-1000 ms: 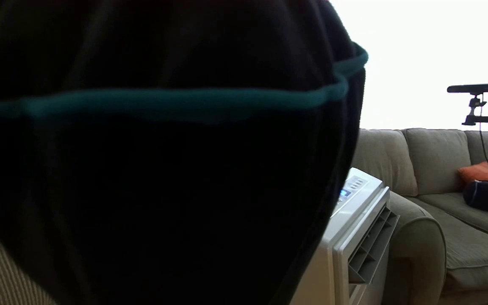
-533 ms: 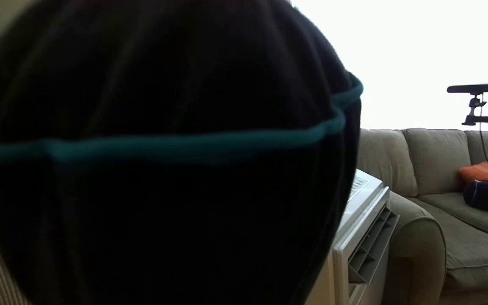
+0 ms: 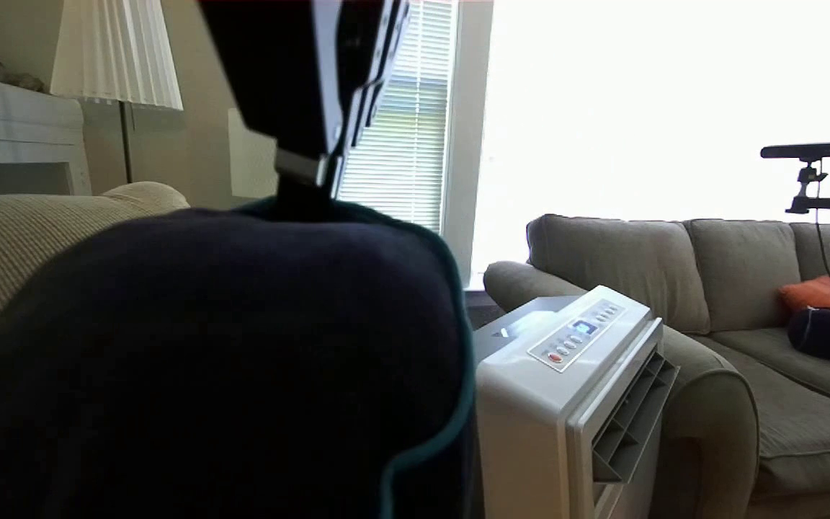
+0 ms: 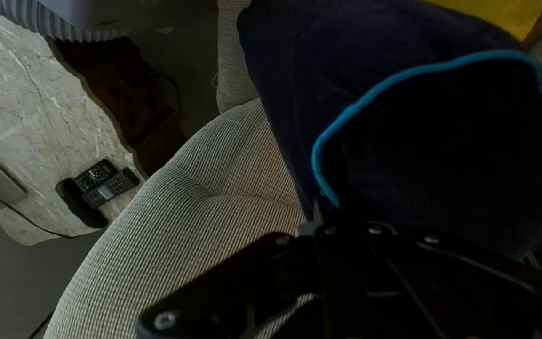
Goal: Move the pencil case to the armchair
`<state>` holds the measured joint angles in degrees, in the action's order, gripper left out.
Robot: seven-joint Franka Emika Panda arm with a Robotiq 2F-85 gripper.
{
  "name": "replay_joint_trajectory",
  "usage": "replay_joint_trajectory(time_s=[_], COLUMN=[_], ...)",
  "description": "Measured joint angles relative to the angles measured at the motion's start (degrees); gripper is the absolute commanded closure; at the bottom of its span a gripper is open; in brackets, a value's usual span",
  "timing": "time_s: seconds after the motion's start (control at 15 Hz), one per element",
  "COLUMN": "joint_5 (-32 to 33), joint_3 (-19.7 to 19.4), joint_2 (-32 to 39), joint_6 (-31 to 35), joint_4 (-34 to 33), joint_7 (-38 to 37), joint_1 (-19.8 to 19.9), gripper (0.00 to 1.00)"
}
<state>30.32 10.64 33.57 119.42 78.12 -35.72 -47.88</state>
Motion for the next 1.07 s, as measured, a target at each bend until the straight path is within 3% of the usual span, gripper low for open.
replay_joint_trajectory(time_s=[0.4,1.07], joint_5=[-4.74,-13.40], joint_3=[-2.83,-4.71], joint_2=[9.14,21.52], joint_6=[-3.35,-9.74], joint_4=[-11.21,-27.07], joint_7=[1.03,9.74], joint_1=[-2.51,-2.28], gripper=[0.99,0.99])
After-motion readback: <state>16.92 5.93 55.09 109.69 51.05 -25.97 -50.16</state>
